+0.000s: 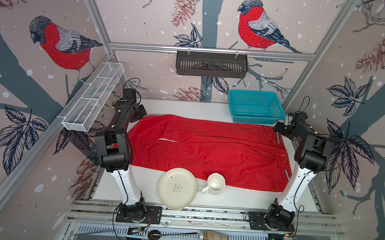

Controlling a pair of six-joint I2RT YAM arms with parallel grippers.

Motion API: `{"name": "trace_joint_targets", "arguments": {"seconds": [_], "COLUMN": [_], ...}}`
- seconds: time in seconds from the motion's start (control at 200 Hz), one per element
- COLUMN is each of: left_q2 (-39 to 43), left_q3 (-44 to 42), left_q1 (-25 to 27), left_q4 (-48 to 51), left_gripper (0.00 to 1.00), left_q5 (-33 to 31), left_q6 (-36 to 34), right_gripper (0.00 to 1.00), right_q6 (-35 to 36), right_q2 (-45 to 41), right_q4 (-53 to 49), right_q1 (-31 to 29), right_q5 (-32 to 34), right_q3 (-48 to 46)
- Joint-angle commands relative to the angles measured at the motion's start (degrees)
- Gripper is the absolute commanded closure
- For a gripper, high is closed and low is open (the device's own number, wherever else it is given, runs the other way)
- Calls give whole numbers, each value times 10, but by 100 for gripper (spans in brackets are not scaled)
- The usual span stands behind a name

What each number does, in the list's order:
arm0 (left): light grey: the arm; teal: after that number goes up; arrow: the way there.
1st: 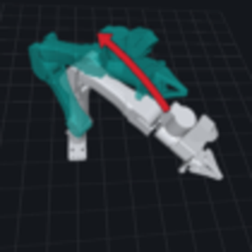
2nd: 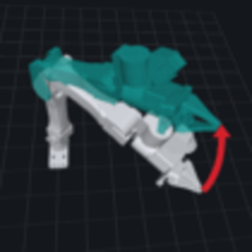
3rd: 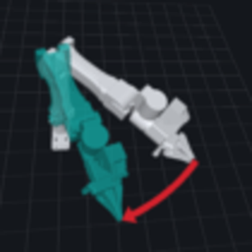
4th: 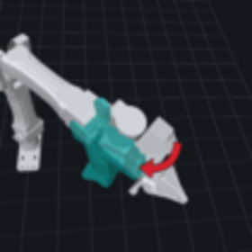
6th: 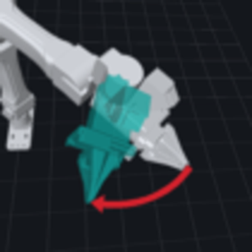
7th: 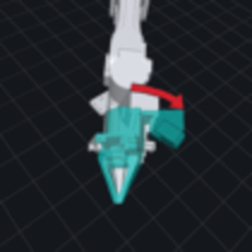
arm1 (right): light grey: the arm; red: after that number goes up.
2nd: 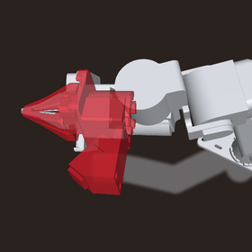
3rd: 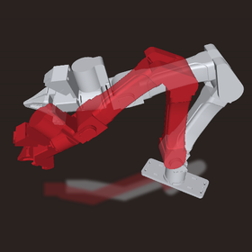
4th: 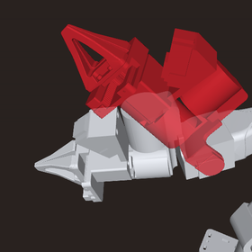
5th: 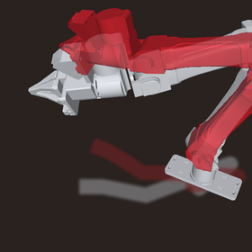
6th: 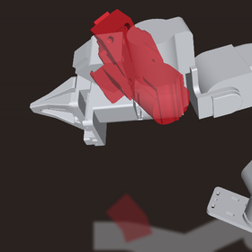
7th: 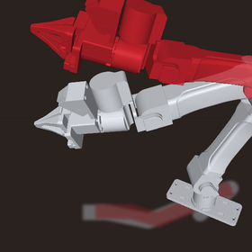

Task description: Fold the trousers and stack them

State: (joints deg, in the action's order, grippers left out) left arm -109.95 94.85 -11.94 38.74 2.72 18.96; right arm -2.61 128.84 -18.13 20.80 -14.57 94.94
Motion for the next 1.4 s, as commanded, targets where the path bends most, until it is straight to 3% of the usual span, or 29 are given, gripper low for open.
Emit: {"name": "trace_joint_targets", "arguments": {"seconds": [0.0,0.215,0.345,0.505,0.64,0.926,1.301,1.391], "left_q2": [10,17,22,25,35,114,279,306], "left_q3": [-4,-9,-14,-21,-23,-89,-227,-277], "left_q1": [-2,-3,-3,-3,-3,-2,0,0], "left_q4": [1,7,8,7,12,10,-3,-11], "left_gripper": [100,100,100,100,100,100,100,100], "left_q5": [-13,-15,-17,-12,-18,-16,-58,-24], "left_q6": [-11,-11,-15,-14,-15,-4,15,19], "right_gripper": [28,51,56,83,95,97,98,98], "right_q6": [23,39,45,45,39,5,-153,-180], "right_q2": [21,-12,-34,-50,-81,-221,-528,-612], "right_q4": [-23,8,11,22,41,78,142,133], "right_q1": [3,-1,2,3,4,8,-9,-17], "right_q5": [-33,-75,-74,-66,-70,-67,-111,-111], "right_q3": [11,-37,-58,-68,-82,-185,-420,-481]}}
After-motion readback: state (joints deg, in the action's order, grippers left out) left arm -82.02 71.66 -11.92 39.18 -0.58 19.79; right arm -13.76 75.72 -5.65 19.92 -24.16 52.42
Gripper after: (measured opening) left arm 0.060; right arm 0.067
